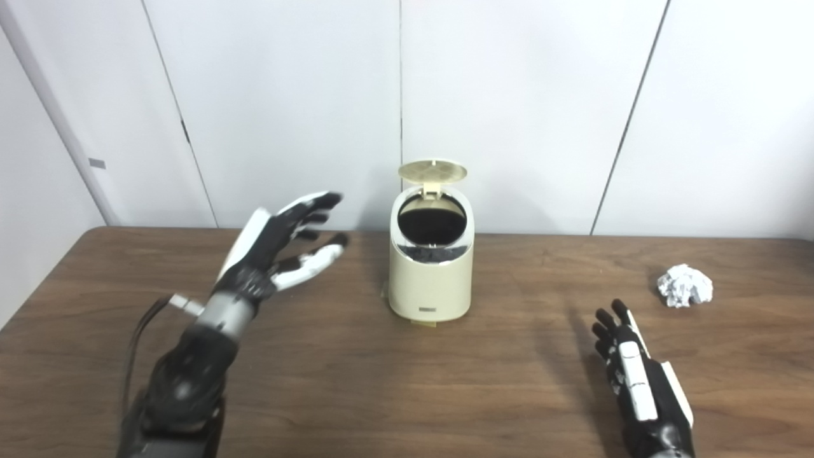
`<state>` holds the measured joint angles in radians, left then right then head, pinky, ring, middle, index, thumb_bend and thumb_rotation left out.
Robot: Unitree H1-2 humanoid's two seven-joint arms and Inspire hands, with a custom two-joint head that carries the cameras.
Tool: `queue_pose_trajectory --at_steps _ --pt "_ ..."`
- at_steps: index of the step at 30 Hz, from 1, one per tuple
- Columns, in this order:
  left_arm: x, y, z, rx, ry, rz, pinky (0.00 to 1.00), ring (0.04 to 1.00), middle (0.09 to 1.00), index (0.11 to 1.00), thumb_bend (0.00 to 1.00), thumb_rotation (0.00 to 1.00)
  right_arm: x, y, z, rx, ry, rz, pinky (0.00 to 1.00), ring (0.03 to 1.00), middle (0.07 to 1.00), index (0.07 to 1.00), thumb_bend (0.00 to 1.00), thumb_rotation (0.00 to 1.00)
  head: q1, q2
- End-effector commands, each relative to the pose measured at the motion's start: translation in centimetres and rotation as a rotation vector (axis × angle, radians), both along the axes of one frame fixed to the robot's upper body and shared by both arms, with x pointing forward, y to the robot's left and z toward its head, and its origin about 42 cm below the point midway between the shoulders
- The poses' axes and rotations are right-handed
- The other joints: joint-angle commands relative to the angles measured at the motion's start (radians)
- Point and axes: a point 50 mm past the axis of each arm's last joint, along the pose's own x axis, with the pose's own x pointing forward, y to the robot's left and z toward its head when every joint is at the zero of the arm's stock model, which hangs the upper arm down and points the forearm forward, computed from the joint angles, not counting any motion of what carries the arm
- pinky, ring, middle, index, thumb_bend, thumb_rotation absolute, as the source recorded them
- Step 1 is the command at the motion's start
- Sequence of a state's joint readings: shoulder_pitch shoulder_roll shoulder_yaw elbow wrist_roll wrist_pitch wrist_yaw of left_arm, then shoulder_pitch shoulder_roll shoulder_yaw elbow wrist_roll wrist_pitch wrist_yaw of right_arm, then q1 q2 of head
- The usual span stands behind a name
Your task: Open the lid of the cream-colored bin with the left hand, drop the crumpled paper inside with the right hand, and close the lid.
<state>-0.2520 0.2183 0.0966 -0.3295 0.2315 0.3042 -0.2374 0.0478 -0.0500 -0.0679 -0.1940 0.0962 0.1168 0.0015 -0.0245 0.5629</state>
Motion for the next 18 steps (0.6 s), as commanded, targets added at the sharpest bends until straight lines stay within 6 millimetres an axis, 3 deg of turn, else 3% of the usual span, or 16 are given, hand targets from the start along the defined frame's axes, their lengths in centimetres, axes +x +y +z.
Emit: queue_pose_trajectory --at_steps 1,7,14,18 --pt "-1.1 -0.3 0.6 -0.096 -0.029 0.011 0.81 0.867 0.894 0.919 0.36 0.66 0.8 -0.3 1.6 -0.006 -0.080 0.010 0.98 0.965 0.954 0.989 0.56 0.90 -0.001 0.001" --pt "-4.2 -0.3 -3.2 -0.301 0.063 0.024 0.90 0.899 0.908 0.945 0.41 0.77 1.5 -1.0 2.5 0.007 -0.100 -0.009 0.99 0.964 0.952 0.974 0.57 0.86 -0.015 0.006" --pt "-6.4 -1.8 -7.2 -0.407 0.152 0.029 0.91 0.912 0.927 0.953 0.45 0.75 2.6 -3.5 3.5 -0.086 -0.124 -0.055 0.95 0.956 0.951 0.974 0.57 0.85 -0.062 0.018" --pt "-6.7 -2.0 -8.5 -0.404 0.178 0.043 0.93 0.929 0.938 0.956 0.46 0.74 2.7 -4.7 5.0 -0.094 -0.150 -0.090 0.94 0.968 0.976 0.977 0.55 0.70 -0.109 0.021"
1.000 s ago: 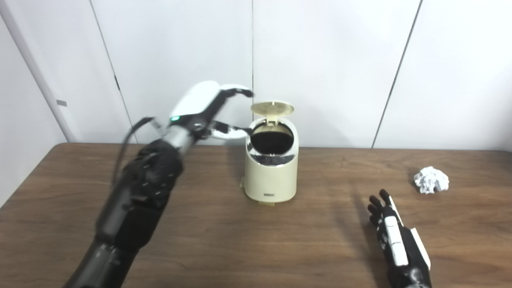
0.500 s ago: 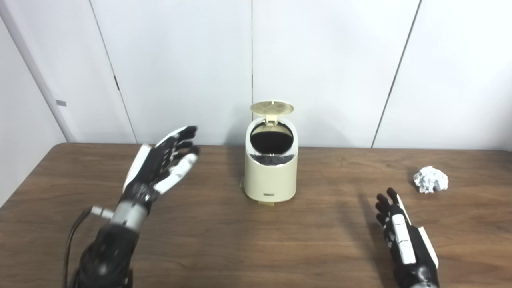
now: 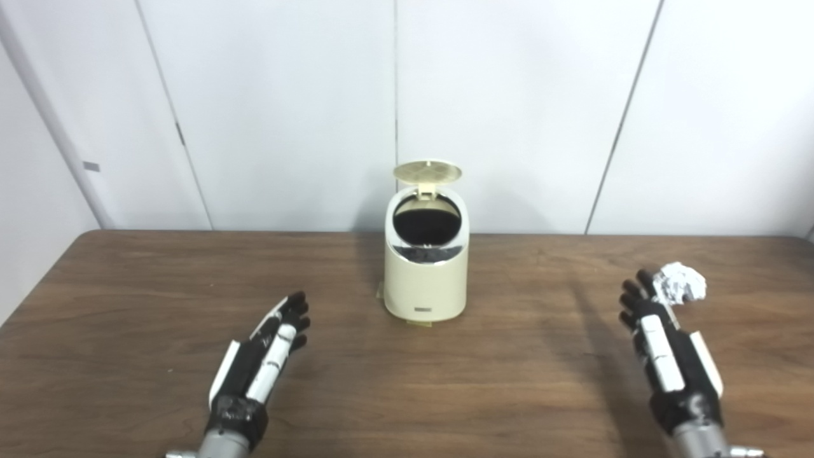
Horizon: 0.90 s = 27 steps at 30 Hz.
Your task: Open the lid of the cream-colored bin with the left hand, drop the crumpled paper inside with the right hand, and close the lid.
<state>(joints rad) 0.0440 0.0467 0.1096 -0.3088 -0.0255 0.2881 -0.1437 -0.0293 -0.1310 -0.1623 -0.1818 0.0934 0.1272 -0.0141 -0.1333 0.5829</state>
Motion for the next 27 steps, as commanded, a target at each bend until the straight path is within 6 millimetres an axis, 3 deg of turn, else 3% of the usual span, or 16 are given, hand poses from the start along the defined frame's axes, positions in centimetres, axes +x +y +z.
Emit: queue_pose_trajectory --at_steps 1,5,9,11,13,18,22,27 --pt "0.5 0.1 1.0 0.013 -0.076 0.006 0.93 0.932 0.939 0.956 0.46 0.74 0.5 -0.3 3.2 -0.016 -0.096 -0.010 0.94 0.969 0.979 0.975 0.54 0.67 -0.012 0.000" --pt "0.5 0.7 0.4 0.016 -0.063 0.015 0.95 0.945 0.959 0.971 0.44 0.73 0.4 -2.1 5.7 -0.007 -0.158 -0.084 0.88 0.920 0.946 0.952 0.58 0.47 -0.102 0.001" --pt "0.8 1.7 0.8 0.013 -0.077 0.027 0.97 0.954 0.971 0.992 0.54 0.77 0.9 -4.0 7.0 -0.148 -0.169 -0.227 0.80 0.876 0.906 0.908 0.70 0.34 -0.182 -0.007" --pt "0.9 2.1 1.1 0.000 -0.095 0.023 0.98 0.962 0.978 0.998 0.56 0.76 1.2 -4.7 7.4 -0.236 -0.169 -0.269 0.86 0.893 0.905 0.915 0.72 0.32 -0.208 -0.013" --pt "1.0 2.5 1.3 -0.027 -0.107 0.018 0.99 0.978 0.991 1.000 0.52 0.76 1.5 -5.6 7.8 -0.322 -0.168 -0.295 0.88 0.913 0.915 0.931 0.75 0.30 -0.232 -0.017" --pt "0.8 3.3 1.6 -0.068 -0.086 0.030 1.00 0.985 0.995 1.000 0.46 0.74 3.1 -7.0 9.3 -0.581 -0.140 -0.379 0.81 0.854 0.879 0.909 0.79 0.22 -0.299 -0.025" --pt "0.5 3.7 1.9 -0.034 -0.075 0.046 0.97 0.956 0.957 0.990 0.40 0.75 4.6 -7.7 10.2 -0.690 -0.098 -0.397 0.84 0.870 0.889 0.900 0.82 0.17 -0.330 -0.024" --pt "0.2 4.0 2.0 -0.007 -0.063 0.052 0.92 0.922 0.923 0.974 0.42 0.75 7.3 -8.8 11.2 -0.782 -0.016 -0.369 0.82 0.891 0.911 0.901 0.85 0.12 -0.334 -0.018"
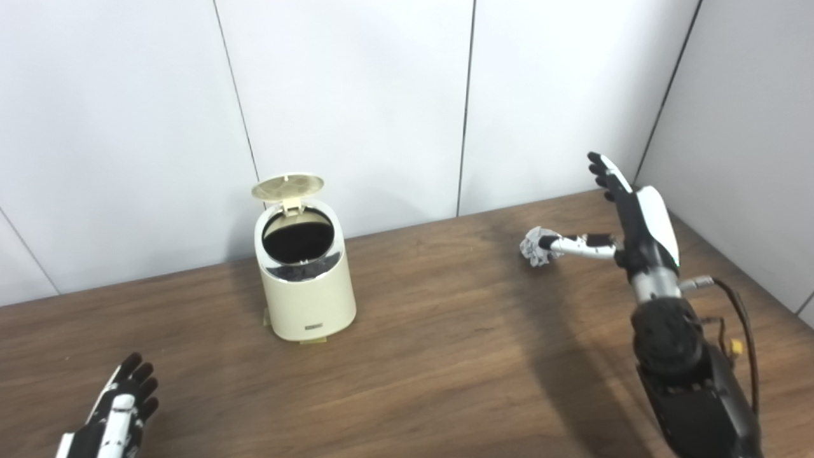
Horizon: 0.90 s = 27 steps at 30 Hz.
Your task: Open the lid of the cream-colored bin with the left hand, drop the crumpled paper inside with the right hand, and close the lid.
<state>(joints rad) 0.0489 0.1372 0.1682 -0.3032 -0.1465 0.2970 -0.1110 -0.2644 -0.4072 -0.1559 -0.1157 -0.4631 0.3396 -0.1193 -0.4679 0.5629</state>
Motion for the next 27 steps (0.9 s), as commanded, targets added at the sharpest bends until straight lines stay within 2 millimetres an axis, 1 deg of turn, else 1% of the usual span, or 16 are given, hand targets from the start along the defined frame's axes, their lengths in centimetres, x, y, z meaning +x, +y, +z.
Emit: queue_pose_trajectory --at_steps 1,2,5,6,7,9,11,13,15,17,20,24,27 --pt "0.5 0.0 1.6 0.019 -0.062 -0.003 0.91 0.916 0.919 0.969 0.43 0.75 1.6 -1.0 2.8 -0.069 -0.021 0.008 0.81 0.889 0.905 0.898 0.86 0.10 0.000 0.003" --pt "0.5 0.1 1.6 0.019 -0.060 -0.002 0.90 0.910 0.915 0.963 0.45 0.74 2.3 -1.4 2.9 -0.079 0.006 0.013 0.81 0.883 0.899 0.898 0.86 0.09 0.000 0.005" --pt "0.4 -0.1 1.7 0.012 -0.058 0.001 0.90 0.904 0.910 0.957 0.45 0.72 4.2 -2.0 3.2 -0.110 0.104 0.022 0.79 0.870 0.886 0.902 0.87 0.10 0.004 0.010" --pt "0.4 -0.1 1.8 0.010 -0.058 0.000 0.90 0.905 0.913 0.954 0.45 0.71 4.7 -2.1 3.3 -0.116 0.129 0.022 0.80 0.870 0.868 0.897 0.89 0.10 0.005 0.011" --pt "0.3 -0.1 1.8 0.008 -0.058 0.000 0.90 0.904 0.911 0.952 0.45 0.71 5.2 -2.1 3.3 -0.118 0.156 0.018 0.78 0.859 0.858 0.886 0.92 0.08 0.005 0.011" --pt "0.2 -0.2 1.9 0.009 -0.060 -0.002 0.89 0.901 0.909 0.950 0.46 0.71 6.3 -2.0 3.1 -0.143 0.215 0.019 0.78 0.868 0.875 0.889 0.92 0.09 0.007 0.017" --pt "0.1 -0.3 2.1 0.013 -0.060 -0.001 0.89 0.902 0.908 0.949 0.46 0.71 7.2 -1.9 2.9 -0.175 0.261 0.021 0.78 0.865 0.874 0.888 0.91 0.09 0.015 0.021" --pt "0.0 -0.4 2.2 0.012 -0.062 -0.001 0.89 0.903 0.910 0.949 0.46 0.70 8.3 -2.1 2.4 -0.183 0.290 0.025 0.78 0.845 0.842 0.883 0.92 0.05 0.019 0.022" --pt "-0.2 -0.4 2.3 0.018 -0.062 0.000 0.90 0.906 0.912 0.950 0.46 0.71 9.2 -2.2 1.9 -0.192 0.314 0.025 0.77 0.830 0.830 0.878 0.92 0.03 0.022 0.023" --pt "-0.3 -0.4 2.4 0.023 -0.059 0.000 0.91 0.912 0.914 0.957 0.46 0.72 10.0 -2.3 1.5 -0.202 0.341 0.022 0.76 0.836 0.841 0.874 0.92 0.04 0.026 0.025" --pt "-0.4 -0.3 2.5 0.025 -0.056 -0.001 0.92 0.923 0.921 0.956 0.46 0.72 10.7 -2.2 1.0 -0.199 0.384 0.011 0.78 0.864 0.888 0.874 0.91 0.05 0.028 0.026" --pt "-0.6 -0.6 2.8 0.047 -0.053 -0.007 0.91 0.928 0.928 0.958 0.44 0.73 11.5 -2.1 -0.1 -0.230 0.437 0.004 0.72 0.815 0.857 0.853 0.91 0.06 0.038 0.033" --pt "-0.8 -0.9 3.2 0.052 -0.051 -0.004 0.93 0.940 0.935 0.964 0.41 0.75 11.8 -2.1 -0.8 -0.276 0.476 0.008 0.67 0.782 0.842 0.849 0.91 0.08 0.040 0.036"
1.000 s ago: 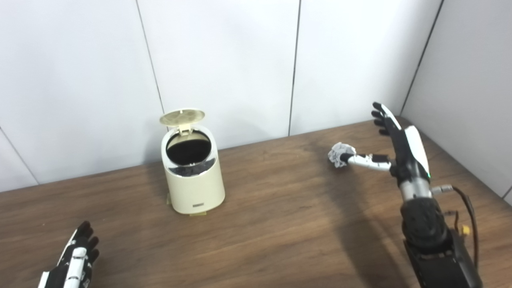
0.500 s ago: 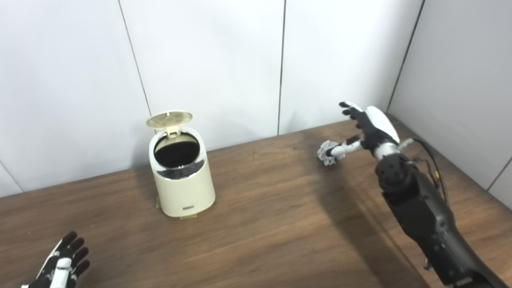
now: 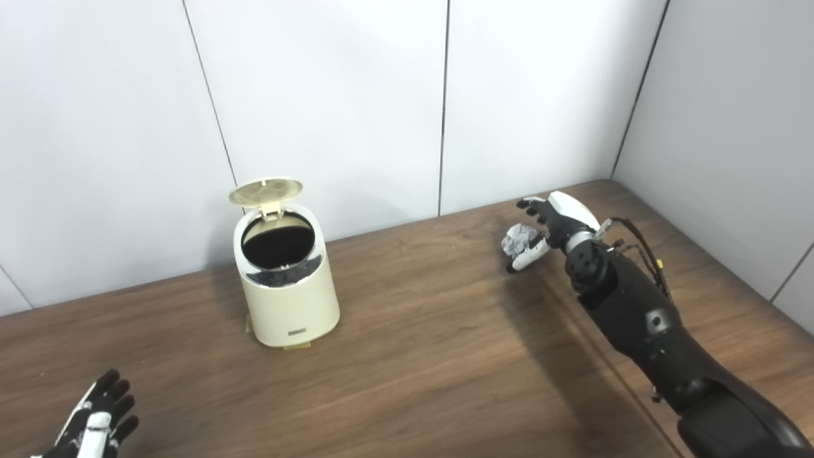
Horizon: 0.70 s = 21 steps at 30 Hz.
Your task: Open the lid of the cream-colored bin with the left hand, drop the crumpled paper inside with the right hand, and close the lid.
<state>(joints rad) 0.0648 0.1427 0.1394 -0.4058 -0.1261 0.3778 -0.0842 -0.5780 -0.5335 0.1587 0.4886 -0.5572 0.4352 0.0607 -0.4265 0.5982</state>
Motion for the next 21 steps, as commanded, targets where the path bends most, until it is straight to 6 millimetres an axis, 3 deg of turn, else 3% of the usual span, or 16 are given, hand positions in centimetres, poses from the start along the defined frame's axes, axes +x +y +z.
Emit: queue_pose_trajectory --at_steps 1,9,14,15,16,17,19,21 --pt "0.1 -0.1 1.5 0.022 -0.051 0.002 0.93 0.941 0.934 0.964 0.40 0.76 1.3 -0.7 3.2 -0.074 -0.070 0.021 0.66 0.779 0.839 0.847 0.90 0.09 -0.001 0.000" --pt "0.0 -0.4 2.0 0.018 -0.051 -0.003 0.96 0.961 0.950 0.978 0.36 0.77 1.3 -0.8 2.4 -0.070 -0.034 0.010 0.67 0.778 0.839 0.831 0.86 0.05 0.001 0.007" --pt "0.1 -0.9 2.2 -0.001 -0.038 0.000 0.99 0.977 0.963 0.981 0.40 0.83 1.0 -0.9 2.5 -0.073 -0.048 0.011 0.65 0.734 0.783 0.779 0.84 0.04 0.005 0.008" --pt "0.1 -1.0 2.2 -0.005 -0.040 -0.001 1.00 0.980 0.966 0.984 0.42 0.85 0.9 -0.9 2.6 -0.075 -0.059 0.012 0.65 0.685 0.706 0.732 0.82 0.01 0.008 0.009" --pt "0.1 -1.0 2.2 -0.007 -0.041 -0.001 1.00 0.981 0.966 0.985 0.43 0.86 0.9 -1.0 2.6 -0.076 -0.067 0.013 0.65 0.643 0.600 0.687 0.70 0.01 0.010 0.010" --pt "0.1 -1.1 2.2 -0.014 -0.044 0.000 1.00 0.981 0.967 0.985 0.43 0.86 0.8 -1.0 2.6 -0.077 -0.082 0.010 0.64 0.622 0.546 0.664 0.63 0.00 0.011 0.011" --pt "0.2 -1.3 2.2 -0.025 -0.049 0.001 1.00 0.982 0.967 0.985 0.42 0.88 0.7 -1.1 2.6 -0.086 -0.109 -0.001 0.49 0.457 0.504 0.537 0.54 0.00 0.016 0.013" --pt "0.2 -1.4 2.4 -0.027 -0.052 0.001 1.00 0.984 0.968 0.987 0.40 0.89 0.5 -0.9 2.7 -0.088 -0.126 -0.010 0.39 0.422 0.506 0.506 0.51 0.00 0.018 0.015"
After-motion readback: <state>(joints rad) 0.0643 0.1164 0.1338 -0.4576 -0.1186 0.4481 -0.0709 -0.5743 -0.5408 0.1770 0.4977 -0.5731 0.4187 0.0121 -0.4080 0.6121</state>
